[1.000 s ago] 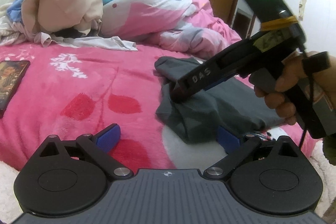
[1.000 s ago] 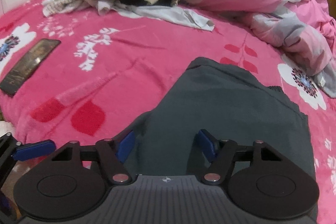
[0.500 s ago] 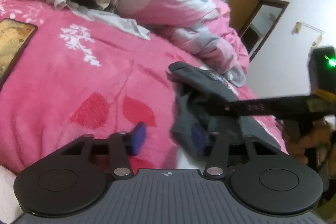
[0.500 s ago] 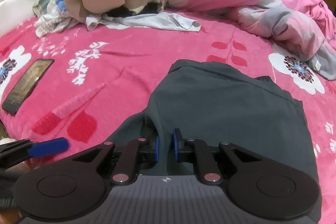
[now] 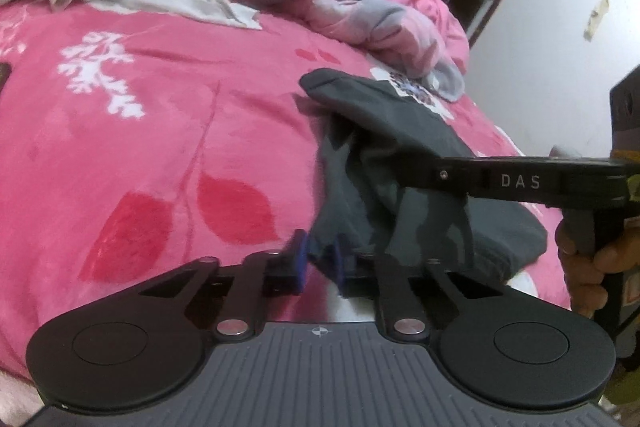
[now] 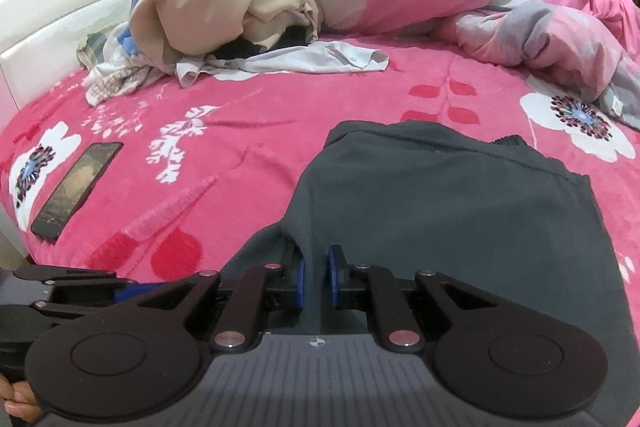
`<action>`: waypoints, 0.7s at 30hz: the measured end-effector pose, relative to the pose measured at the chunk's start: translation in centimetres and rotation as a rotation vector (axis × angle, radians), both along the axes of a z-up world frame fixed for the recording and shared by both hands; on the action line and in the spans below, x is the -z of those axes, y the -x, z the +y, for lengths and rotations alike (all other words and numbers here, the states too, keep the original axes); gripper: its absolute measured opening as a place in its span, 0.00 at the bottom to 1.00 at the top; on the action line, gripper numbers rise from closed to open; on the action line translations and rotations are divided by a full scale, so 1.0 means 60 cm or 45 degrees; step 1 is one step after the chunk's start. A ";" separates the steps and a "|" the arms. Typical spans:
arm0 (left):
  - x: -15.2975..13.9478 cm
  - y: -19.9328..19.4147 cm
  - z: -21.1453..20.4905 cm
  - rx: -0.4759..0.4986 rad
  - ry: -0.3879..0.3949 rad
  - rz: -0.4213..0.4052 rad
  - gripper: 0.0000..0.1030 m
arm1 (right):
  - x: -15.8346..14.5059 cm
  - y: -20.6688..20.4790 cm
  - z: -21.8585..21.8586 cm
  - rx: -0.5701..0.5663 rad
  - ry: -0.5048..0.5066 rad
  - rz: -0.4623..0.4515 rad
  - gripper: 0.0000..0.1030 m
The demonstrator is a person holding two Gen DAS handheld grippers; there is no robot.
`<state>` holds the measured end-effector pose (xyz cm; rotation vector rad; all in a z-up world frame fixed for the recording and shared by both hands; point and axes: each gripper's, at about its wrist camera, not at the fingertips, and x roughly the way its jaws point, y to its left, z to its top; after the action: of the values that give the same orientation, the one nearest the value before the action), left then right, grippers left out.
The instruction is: Fold clothes
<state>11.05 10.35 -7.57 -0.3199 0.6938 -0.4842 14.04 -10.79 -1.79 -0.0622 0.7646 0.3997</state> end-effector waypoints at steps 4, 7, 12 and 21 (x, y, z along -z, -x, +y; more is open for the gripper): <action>-0.003 -0.002 -0.003 0.014 0.015 -0.013 0.01 | 0.001 0.002 -0.007 0.000 -0.036 -0.003 0.12; -0.007 0.002 -0.005 0.038 0.052 -0.060 0.01 | 0.000 0.003 -0.011 -0.001 -0.059 -0.005 0.12; -0.015 0.009 -0.006 0.105 0.154 -0.162 0.01 | -0.006 0.007 -0.016 -0.006 -0.092 -0.022 0.12; 0.014 -0.030 -0.024 0.247 0.168 -0.028 0.01 | -0.015 0.017 -0.016 -0.052 -0.134 -0.068 0.12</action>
<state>12.88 8.92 -8.43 -0.3722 0.6760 -0.7187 13.01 -11.77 -0.88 0.0100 0.6898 0.4746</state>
